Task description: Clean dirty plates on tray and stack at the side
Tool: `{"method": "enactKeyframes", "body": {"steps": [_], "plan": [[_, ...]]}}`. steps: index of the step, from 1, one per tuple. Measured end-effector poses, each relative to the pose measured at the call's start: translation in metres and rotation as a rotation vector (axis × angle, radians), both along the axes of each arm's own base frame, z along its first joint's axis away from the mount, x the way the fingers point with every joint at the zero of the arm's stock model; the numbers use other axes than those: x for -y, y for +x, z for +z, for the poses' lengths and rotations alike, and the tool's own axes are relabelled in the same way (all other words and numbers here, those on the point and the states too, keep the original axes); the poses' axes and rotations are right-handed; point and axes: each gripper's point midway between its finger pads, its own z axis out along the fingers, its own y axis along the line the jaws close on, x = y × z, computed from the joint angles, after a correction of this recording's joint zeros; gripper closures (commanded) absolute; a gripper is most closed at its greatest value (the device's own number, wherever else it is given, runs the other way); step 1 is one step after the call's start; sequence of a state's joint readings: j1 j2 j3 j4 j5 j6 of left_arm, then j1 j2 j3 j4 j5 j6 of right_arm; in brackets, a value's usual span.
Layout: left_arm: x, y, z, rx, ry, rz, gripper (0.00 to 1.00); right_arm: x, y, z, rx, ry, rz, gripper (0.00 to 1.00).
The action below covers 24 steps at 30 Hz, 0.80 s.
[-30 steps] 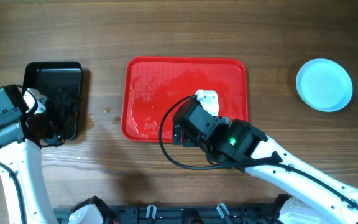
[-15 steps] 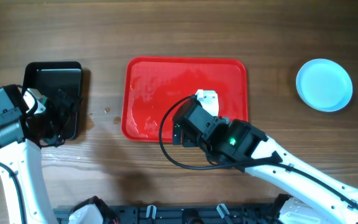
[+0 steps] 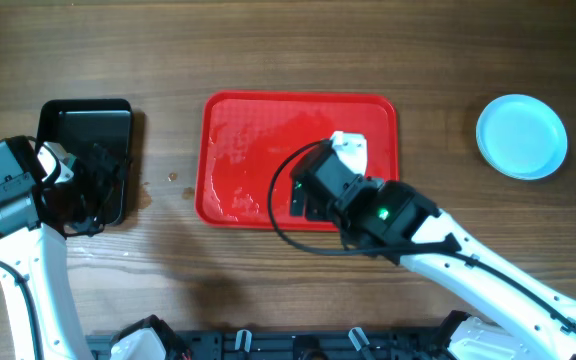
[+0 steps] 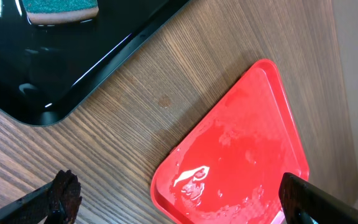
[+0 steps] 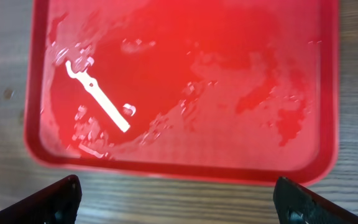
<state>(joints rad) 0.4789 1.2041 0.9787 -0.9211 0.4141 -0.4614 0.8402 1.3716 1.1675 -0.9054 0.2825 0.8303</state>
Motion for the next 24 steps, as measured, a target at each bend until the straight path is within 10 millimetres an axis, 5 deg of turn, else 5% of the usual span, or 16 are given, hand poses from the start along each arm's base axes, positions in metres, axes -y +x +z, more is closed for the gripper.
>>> {"method": "enactKeyframes", "body": {"steps": [9,19,24], "plan": [[0.000,0.000,0.000,0.000,-0.001,0.000,0.00,0.031,0.017,0.015,0.133,0.108,-0.081,0.00],[0.001,0.000,0.000,-0.001,-0.004,-0.001,0.00,0.081,0.003,-0.031,0.348,0.429,-0.154,0.00],[0.001,0.000,0.000,-0.001,-0.004,-0.001,0.00,0.099,-0.009,-0.038,0.458,0.517,-0.169,0.00]]}}
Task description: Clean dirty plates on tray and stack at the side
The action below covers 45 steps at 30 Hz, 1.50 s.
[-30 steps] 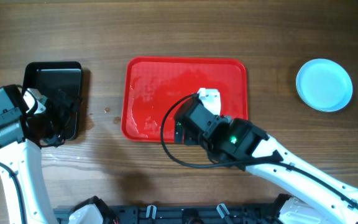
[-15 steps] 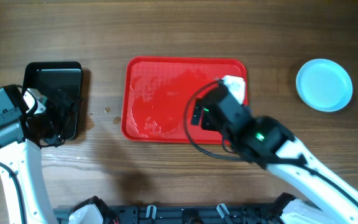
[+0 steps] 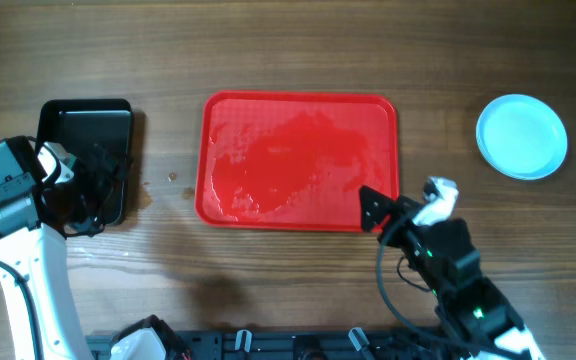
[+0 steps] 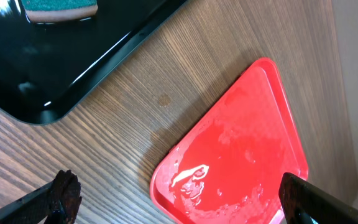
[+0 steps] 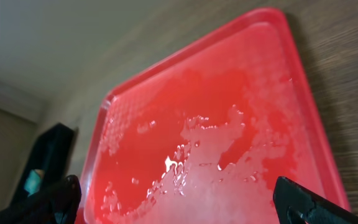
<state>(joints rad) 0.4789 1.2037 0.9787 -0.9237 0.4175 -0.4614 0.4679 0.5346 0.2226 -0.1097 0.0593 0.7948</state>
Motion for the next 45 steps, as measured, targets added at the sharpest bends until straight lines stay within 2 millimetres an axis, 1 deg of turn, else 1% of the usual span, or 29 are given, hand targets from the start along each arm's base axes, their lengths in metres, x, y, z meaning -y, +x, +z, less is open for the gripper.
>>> {"method": "enactKeyframes", "body": {"steps": [2,4,11,17,19,24,25,29,34,40,45], "plan": [[0.000,0.000,0.000,-0.001,0.000,0.000,0.00,0.007,-0.003,0.000,0.037,0.020,-0.014,0.00],[0.000,0.000,0.000,-0.001,-0.001,0.000,0.00,0.014,-0.004,0.005,0.083,0.033,-0.024,0.00],[0.000,0.000,0.000,0.000,0.000,0.000,0.00,0.035,-0.004,0.029,0.222,0.018,-0.063,0.00],[0.000,0.000,0.000,0.000,0.000,0.000,0.00,0.046,-0.006,0.048,0.327,-0.028,-0.081,0.00],[0.000,0.000,0.000,0.000,0.000,0.000,0.00,0.050,-0.006,0.048,0.345,-0.038,-0.094,0.00],[0.000,0.000,0.000,0.000,0.000,0.000,0.00,0.058,-0.004,0.033,0.355,-0.063,-0.119,0.00],[0.000,0.000,0.000,-0.001,0.000,0.000,0.00,0.059,-0.004,0.033,0.361,-0.073,-0.121,0.00],[0.000,0.000,0.000,0.000,0.000,0.000,0.00,0.067,-0.004,0.042,0.414,-0.116,-0.143,0.00],[0.000,0.000,0.000,0.000,0.000,0.000,0.00,0.085,-0.001,0.042,0.428,-0.203,-0.199,0.00],[0.000,0.000,0.000,0.000,0.000,0.000,0.00,0.116,0.000,0.042,0.433,-0.333,-0.295,0.00],[0.000,0.000,0.000,0.000,0.000,0.000,0.00,0.128,0.000,0.042,0.446,-0.485,-0.302,0.00]]}}
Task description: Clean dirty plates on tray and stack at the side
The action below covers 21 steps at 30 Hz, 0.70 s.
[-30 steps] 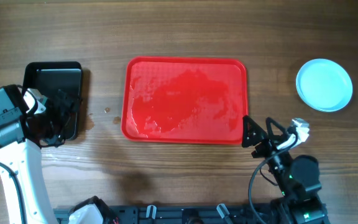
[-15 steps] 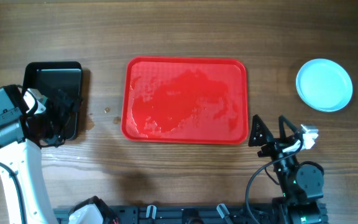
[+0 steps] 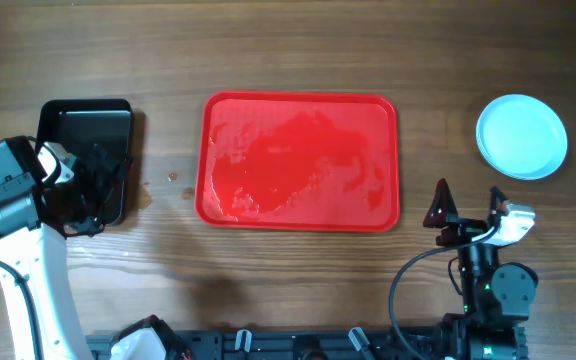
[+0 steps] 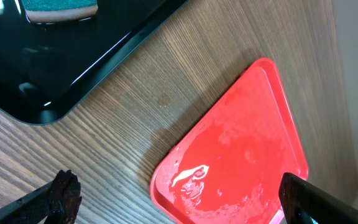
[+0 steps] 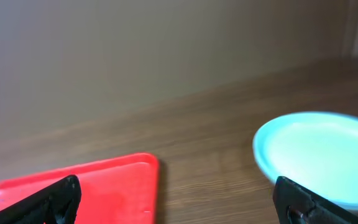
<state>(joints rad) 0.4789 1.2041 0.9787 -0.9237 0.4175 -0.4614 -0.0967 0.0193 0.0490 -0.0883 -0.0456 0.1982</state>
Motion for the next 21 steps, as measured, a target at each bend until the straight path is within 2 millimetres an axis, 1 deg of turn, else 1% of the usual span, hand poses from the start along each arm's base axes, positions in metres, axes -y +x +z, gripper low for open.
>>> {"method": "enactKeyframes", "body": {"steps": [4,6,21], "plan": [[0.0000,0.0000,0.0000,0.000,0.000,0.000,0.00,0.0006,0.0000,0.0000,-0.006,-0.106,0.004,0.00],[0.0000,0.0000,0.0000,0.000,0.000,0.000,0.00,0.0008,-0.0001,0.0000,-0.007,-0.131,0.005,0.00],[0.0000,-0.0001,0.0000,0.000,0.000,0.000,0.00,-0.0004,0.0000,0.0000,-0.007,-0.143,0.012,0.00]]}}
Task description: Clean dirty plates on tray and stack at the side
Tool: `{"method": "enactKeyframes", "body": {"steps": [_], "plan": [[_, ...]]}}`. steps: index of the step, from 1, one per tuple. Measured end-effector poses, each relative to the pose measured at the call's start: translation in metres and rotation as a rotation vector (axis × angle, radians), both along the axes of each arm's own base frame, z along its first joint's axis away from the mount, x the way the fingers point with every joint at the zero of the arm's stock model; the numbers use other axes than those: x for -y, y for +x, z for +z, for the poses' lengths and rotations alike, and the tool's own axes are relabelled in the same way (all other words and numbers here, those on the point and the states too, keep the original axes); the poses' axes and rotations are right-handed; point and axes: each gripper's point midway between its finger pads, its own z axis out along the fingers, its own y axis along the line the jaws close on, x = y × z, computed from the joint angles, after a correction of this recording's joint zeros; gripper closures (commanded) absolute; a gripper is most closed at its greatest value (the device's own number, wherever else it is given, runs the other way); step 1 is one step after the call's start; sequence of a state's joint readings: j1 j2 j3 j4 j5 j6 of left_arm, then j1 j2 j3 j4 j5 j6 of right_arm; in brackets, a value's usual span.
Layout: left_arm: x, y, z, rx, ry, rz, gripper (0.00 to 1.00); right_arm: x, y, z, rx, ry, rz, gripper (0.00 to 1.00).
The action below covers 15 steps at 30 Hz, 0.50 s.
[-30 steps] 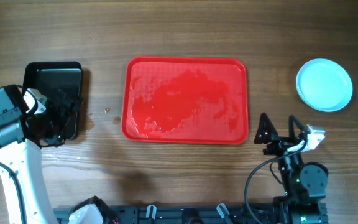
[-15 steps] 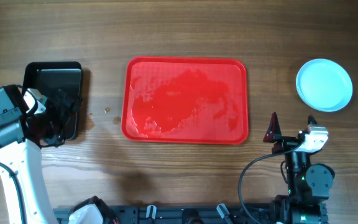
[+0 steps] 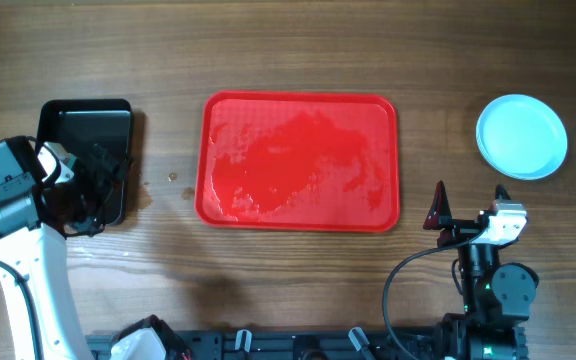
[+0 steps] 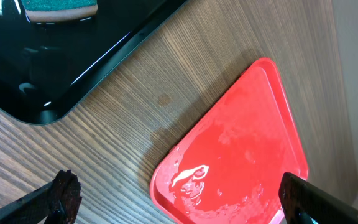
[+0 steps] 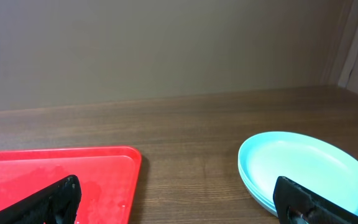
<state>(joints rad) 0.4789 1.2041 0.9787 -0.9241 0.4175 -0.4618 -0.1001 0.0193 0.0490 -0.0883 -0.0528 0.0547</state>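
The red tray (image 3: 298, 160) lies wet and bare of plates in the middle of the table; its surface also shows in the left wrist view (image 4: 241, 155) and the right wrist view (image 5: 48, 177). A stack of light blue plates (image 3: 521, 136) sits at the far right, seen edge-on as plates (image 5: 303, 168). My right gripper (image 3: 468, 207) is drawn back at the near right, open and empty (image 5: 179, 205), facing the tray and plates. My left gripper (image 3: 96, 190) hangs open and empty (image 4: 179, 205) by the black bin.
A black bin (image 3: 86, 150) stands at the far left with a green sponge (image 4: 59, 7) inside it. Bare wood lies between bin and tray, and between tray and plates. A small spot (image 3: 172, 178) marks the wood left of the tray.
My right arm has shifted slightly at the near right, and its view of tray and plates is now level and sharp. The left arm, tray and plates have not moved.
My right gripper was open over the near right part of the wet tray. Then it was off the tray by its front right corner. Then it sat drawn back at the near right, where it stays. The left arm stayed by the bin throughout.
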Motion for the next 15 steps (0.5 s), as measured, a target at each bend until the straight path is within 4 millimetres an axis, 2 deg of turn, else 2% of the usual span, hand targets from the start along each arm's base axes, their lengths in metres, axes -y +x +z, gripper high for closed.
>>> {"method": "enactKeyframes", "body": {"steps": [15], "plan": [[0.0000,0.0001,0.0000,0.000,0.000,0.000,0.00,0.0000,0.0000,0.0000,0.000,0.000,0.000,0.00]]}}
